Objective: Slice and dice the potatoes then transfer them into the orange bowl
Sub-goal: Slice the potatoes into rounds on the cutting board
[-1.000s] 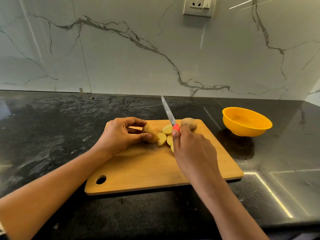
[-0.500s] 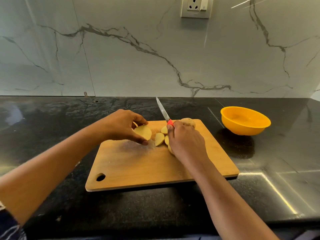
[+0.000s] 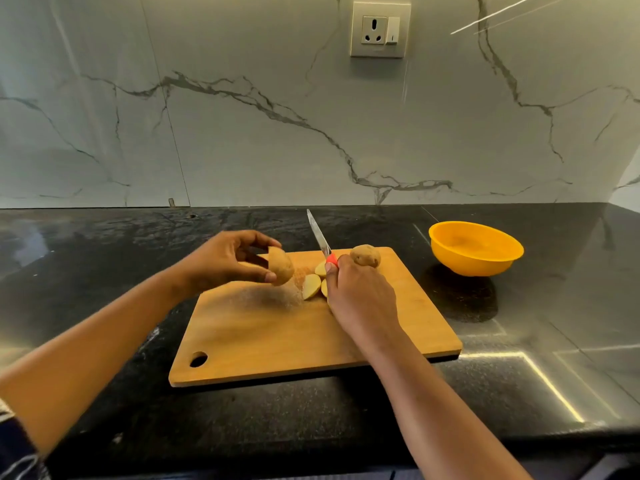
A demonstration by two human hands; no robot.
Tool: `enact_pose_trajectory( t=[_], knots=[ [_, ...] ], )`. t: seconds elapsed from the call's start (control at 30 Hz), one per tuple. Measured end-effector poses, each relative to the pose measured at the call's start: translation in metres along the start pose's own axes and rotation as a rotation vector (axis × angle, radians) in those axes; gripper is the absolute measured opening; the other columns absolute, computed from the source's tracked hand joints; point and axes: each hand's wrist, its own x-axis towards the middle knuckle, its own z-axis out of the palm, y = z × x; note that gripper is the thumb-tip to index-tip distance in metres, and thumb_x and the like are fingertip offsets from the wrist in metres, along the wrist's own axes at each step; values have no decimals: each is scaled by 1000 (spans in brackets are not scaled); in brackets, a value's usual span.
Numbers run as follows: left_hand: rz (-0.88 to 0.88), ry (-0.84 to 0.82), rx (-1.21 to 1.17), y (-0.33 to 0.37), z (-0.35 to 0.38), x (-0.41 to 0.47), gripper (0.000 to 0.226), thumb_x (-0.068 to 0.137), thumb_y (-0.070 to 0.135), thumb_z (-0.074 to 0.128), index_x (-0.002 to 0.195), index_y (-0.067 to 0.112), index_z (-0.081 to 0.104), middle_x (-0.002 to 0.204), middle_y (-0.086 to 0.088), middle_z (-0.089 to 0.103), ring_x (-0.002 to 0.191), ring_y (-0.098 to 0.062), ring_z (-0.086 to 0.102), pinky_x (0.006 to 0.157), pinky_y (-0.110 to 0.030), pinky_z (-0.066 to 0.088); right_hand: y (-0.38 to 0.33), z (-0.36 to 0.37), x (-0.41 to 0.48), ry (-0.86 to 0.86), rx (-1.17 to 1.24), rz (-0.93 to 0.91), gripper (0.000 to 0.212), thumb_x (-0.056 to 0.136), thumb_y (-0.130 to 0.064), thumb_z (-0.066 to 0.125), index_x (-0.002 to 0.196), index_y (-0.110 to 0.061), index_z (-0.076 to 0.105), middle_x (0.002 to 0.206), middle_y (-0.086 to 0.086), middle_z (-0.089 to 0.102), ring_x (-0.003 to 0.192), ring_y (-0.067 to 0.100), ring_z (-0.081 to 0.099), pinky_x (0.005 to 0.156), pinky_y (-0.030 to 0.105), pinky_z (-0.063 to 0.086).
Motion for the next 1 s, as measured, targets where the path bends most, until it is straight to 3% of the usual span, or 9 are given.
enact_pose_trajectory(
  t=[0.13,0.27,0.37,0.47,0.67,0.77,0.87,1.0],
  knots=[
    [-46,63,-24,-16,8,-3,94,24,70,82,109,35,62,104,12,68,95,-1,65,76,-20,51,-4,2,-5,-45,-7,3,34,104,-37,28,117,-18,52,90,-1,63,79,15,59,60,28,42],
    [26,128,39,-19,15,-3,85,35,74,77,111,42,58,107,17,65,99,2,62,84,-23,50,-13,4,-15,-132,-9,-14,34,103,-38,30,125,-19,47,98,1,64,83,16,59,61,29,41],
    [62,186,87,-23,17,-5,69,45,69,77,107,45,62,111,19,64,105,1,59,92,-30,50,-19,2,-20,-179,-11,-14,33,103,-37,32,124,-19,48,103,2,64,89,18,59,64,31,41],
    [71,226,76,-26,17,-6,59,50,58,79,104,43,63,114,15,64,107,-2,60,90,-34,54,-21,-3,-20,-230,0,-2,31,103,-36,33,122,-17,49,104,4,62,83,18,52,64,30,35],
    [99,239,41,-29,17,-7,74,35,74,77,102,46,64,110,16,66,102,2,62,80,-20,54,-25,-7,-24,-248,8,1,30,103,-35,32,122,-18,48,92,-1,53,78,16,44,65,30,32],
    [96,257,19,-28,17,-7,64,43,65,81,101,42,66,108,14,67,101,-2,63,81,-21,55,-28,-8,-25,-243,19,-3,30,103,-35,32,122,-18,48,90,-1,52,78,16,45,64,29,32],
    [92,276,17,-28,19,-7,60,47,48,79,104,36,65,108,11,67,102,-5,64,82,-20,54,-31,-7,-25,-247,21,-18,30,103,-35,34,123,-18,49,100,1,60,79,15,47,63,28,33],
    [100,282,9,-26,20,-8,59,47,44,79,104,34,66,109,10,67,102,-4,64,83,-19,53,-36,-7,-23,-256,13,-25,28,102,-33,37,121,-17,50,104,2,62,80,15,49,60,27,32]
  ],
)
